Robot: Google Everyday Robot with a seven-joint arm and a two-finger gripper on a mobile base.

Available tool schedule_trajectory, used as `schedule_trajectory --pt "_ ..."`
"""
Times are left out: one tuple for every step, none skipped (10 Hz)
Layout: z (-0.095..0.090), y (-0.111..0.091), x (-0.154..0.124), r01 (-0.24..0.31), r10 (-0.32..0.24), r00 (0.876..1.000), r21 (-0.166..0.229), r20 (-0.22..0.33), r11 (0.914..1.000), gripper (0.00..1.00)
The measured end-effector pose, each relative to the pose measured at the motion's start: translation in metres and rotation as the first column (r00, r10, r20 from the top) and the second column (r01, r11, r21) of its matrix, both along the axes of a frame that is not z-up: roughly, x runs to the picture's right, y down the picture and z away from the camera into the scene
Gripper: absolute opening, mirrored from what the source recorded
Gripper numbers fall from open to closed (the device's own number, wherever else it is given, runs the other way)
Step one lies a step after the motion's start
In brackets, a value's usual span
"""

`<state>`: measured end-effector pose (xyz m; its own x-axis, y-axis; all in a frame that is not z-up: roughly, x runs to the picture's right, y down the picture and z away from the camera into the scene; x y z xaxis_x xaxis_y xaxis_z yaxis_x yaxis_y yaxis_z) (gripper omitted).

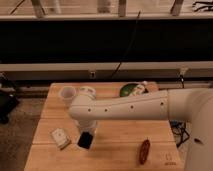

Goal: Place the eraser on the white sponge

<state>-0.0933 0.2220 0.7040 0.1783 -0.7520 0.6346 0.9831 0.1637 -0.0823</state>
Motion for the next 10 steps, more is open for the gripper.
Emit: schedule_trajectory --pt "-0.003 0.002 -0.012 0.035 -0.035 0.999 -0.002 0.019 0.9994 0.00" --pt "-0.003 0.005 -0.029 0.057 -0.056 0.998 -0.006 0.042 0.9984 0.00" --pt "-0.002 0.007 -0.044 0.078 -0.078 0.995 -0.009 0.060 0.9969 0.00" --pt "0.000 0.010 -0.066 0.110 -0.108 0.991 -0.012 0.082 0.9939 0.00" --pt "0.005 0.012 -0.080 0.130 -0.127 0.987 -0.020 0.097 0.9914 0.00" --pt "0.012 0.012 -0.089 0.144 -0.140 0.984 -0.026 0.108 0.9892 0.00" --pt "0.019 0.012 -0.096 0.157 -0.152 0.981 -0.033 0.116 0.9870 0.00" --pt "0.025 0.013 -0.101 0.168 -0.162 0.979 -0.041 0.121 0.9850 0.00" --pt "0.028 0.013 -0.109 0.175 -0.168 0.977 -0.044 0.131 0.9835 0.00" --pt "0.031 0.012 -0.116 0.184 -0.176 0.975 -0.046 0.138 0.9818 0.00"
